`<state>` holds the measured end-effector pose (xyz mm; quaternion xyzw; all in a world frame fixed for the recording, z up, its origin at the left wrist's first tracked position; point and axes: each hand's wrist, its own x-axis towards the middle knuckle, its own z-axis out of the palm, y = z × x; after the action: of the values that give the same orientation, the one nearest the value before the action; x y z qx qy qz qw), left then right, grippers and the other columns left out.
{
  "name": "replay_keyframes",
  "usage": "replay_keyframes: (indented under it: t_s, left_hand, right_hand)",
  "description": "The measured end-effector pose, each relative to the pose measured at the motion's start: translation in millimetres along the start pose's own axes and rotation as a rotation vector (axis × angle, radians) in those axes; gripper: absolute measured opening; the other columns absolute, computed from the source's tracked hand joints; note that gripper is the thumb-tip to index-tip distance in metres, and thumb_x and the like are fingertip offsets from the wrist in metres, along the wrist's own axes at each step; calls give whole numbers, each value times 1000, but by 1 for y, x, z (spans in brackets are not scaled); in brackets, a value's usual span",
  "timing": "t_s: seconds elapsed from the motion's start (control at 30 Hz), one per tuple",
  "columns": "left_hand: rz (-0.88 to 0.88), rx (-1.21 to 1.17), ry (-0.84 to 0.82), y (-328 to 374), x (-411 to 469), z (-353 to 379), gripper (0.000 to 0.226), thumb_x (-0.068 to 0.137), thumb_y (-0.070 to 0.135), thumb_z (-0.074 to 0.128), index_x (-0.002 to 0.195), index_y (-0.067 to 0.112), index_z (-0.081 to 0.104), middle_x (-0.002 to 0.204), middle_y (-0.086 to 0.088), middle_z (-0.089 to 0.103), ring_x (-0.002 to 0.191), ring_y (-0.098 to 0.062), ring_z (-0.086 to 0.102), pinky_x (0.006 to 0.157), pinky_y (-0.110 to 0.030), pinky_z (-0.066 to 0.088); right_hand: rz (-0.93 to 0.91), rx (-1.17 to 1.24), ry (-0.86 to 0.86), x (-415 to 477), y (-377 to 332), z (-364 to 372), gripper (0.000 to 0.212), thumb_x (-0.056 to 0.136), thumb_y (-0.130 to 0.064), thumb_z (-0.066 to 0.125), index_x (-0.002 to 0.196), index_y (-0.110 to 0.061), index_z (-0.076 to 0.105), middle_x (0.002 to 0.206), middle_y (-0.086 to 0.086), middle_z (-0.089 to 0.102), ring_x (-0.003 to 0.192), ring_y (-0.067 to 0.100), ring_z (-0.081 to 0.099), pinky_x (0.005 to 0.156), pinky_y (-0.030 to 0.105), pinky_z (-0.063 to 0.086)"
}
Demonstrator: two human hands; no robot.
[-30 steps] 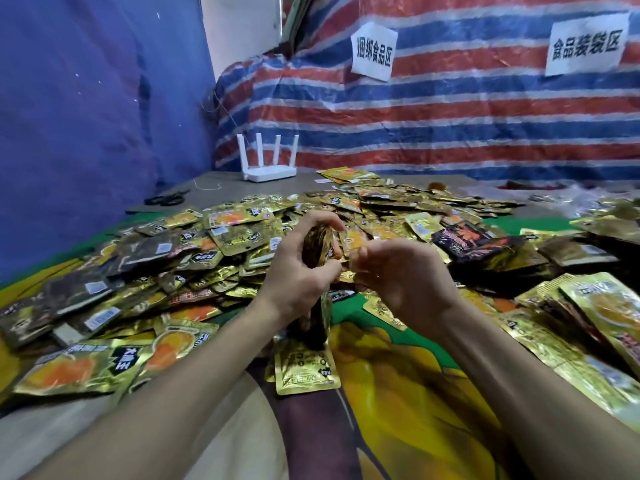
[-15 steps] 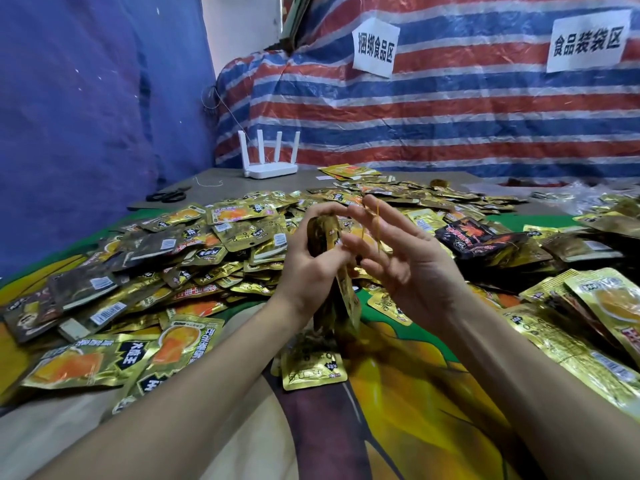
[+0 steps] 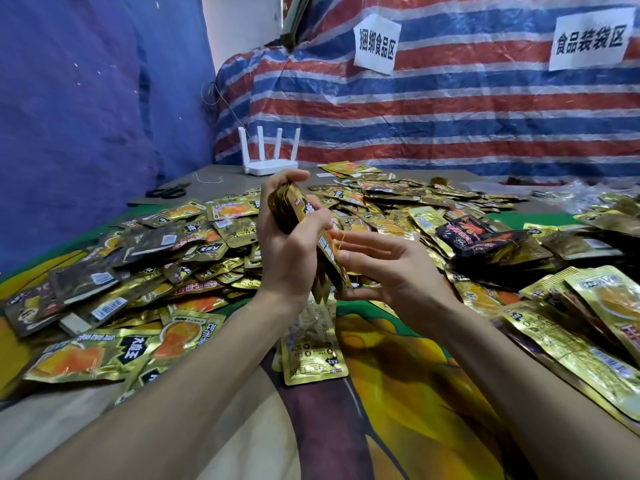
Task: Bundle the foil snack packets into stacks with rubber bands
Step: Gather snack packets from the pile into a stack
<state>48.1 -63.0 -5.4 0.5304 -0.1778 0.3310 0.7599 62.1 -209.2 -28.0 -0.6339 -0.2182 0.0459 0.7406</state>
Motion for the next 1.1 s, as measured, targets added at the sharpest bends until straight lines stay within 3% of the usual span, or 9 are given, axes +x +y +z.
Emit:
replay_keyframes:
  t_s: [0.17,0.43,0.53,0.63,0.73,0.83,0.97,1.1]
  left_hand:
    - [-113,-205,46,2,6,-4,38,81,-6,54,113,15,51,86,-15,49,68,-25,53,65,-40,49]
    - [-278,-426,-42,2,10,-6,44,84,-8,47,117,21,50,90,-9,50,70,-20,52,69,-38,49]
    - [-206,-340,42,1,9,-4,43,83,-8,52,116,20,51,88,-10,52,70,-22,55,68,-38,51]
    - [-89,-254,92,3,9,-3,41,77,-7,58,110,18,52,86,-9,55,68,-21,60,67,-37,54]
    - [32,-152,38,4,10,-3,38,78,-6,60,105,20,52,88,-10,56,77,-26,60,75,-40,54]
    - [68,-142,-4,5,10,-2,38,79,-7,59,105,21,52,90,-14,54,85,-31,55,77,-38,55]
    - [26,-175,29,8,12,-3,38,80,-8,58,107,19,52,90,-15,53,78,-23,60,76,-38,56]
    - [-67,-262,113,9,14,-5,38,79,-4,58,110,15,51,82,-8,56,66,-19,62,72,-38,56]
  right_hand:
    - [113,187,-23,1,3,10,48,70,-14,83,115,-4,74,121,14,72,112,29,70,71,47,62]
    - [156,341,-5,-3,0,24,27,70,-13,79,96,-10,80,108,10,75,94,24,73,66,45,60]
    - [191,410,0,-5,1,33,43,72,-10,83,113,-4,72,110,12,72,96,25,71,70,47,61]
    - [195,465,-20,-7,0,40,54,74,-17,76,125,-1,65,114,13,70,104,27,67,76,45,62]
    - [186,520,-18,-8,-4,41,49,74,-16,75,120,-1,67,129,20,65,111,30,65,75,46,62]
    - [183,530,-36,-10,-4,39,30,75,-14,77,104,-5,75,134,22,62,114,32,65,77,48,61]
    - [175,558,-82,-11,-5,37,58,76,-11,76,131,2,60,130,17,67,117,29,67,82,47,61]
    - [185,622,-102,-11,-5,38,66,76,2,73,138,4,51,130,20,66,115,30,68,78,42,62]
